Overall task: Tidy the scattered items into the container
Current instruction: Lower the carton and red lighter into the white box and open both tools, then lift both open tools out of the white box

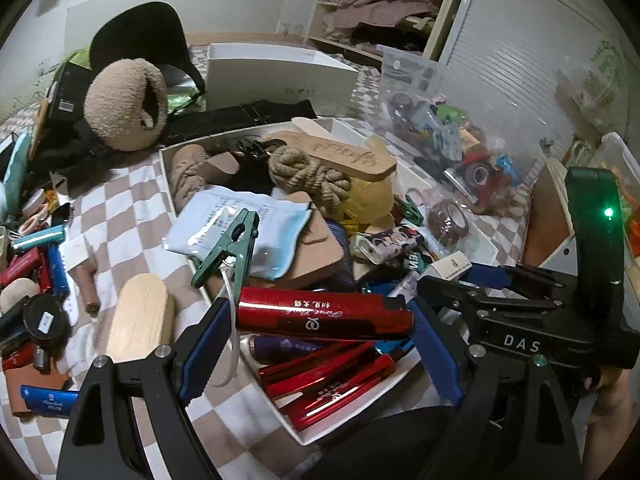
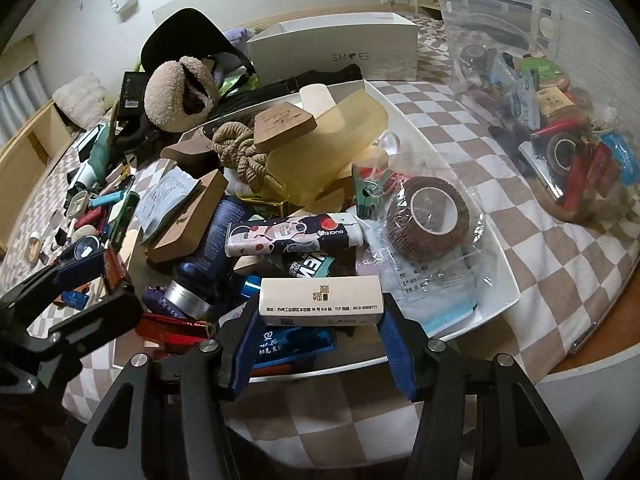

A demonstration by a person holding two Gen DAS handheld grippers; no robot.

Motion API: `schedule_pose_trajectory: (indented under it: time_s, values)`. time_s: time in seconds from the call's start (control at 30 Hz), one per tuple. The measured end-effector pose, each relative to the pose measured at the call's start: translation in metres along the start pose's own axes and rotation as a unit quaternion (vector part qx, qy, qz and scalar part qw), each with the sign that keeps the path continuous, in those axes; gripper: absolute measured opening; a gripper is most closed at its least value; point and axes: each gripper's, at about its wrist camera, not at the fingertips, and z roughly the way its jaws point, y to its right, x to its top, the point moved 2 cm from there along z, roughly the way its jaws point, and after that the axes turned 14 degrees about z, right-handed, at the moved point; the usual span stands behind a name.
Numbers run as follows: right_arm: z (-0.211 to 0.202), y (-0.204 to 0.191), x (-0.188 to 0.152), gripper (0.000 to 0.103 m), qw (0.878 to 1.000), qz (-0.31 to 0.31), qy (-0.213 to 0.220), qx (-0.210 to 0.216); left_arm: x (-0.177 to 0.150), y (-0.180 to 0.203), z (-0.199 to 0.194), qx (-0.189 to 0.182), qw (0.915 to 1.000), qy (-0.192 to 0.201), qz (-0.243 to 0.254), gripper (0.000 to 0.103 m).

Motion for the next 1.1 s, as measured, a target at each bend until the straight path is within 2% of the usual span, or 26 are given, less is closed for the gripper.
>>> schedule_pose_trajectory:
  time_s: [0.23,0.37,0.67,0.83,1.1]
  values:
    - [-0.004,0.001,0.001,0.057,1.000,-0.001,-0.007,-0.008,-0.002,0.002,0.014,0.002,0.9998,-0.017,0.008,0.088]
    - [-0.009,0.003,0.002,0.072,1.000,0.003,-0.002,0.000,-0.003,0.003,0.018,0.012,0.9995,-0.020,0.019,0.088]
    - [-0.018,0.006,0.005,0.072,1.000,0.021,0.012,0.010,-0.006,0.015,0.022,0.032,0.9978,-0.033,0.047,0.088]
    - [-0.018,0.009,0.006,0.072,0.999,0.034,0.012,0.014,-0.005,0.023,0.023,0.020,0.9979,-0.039,0.047,0.086]
    - [-0.019,0.009,0.006,0.072,0.999,0.043,0.011,0.016,-0.006,0.025,0.028,0.022,0.9976,-0.044,0.049,0.086]
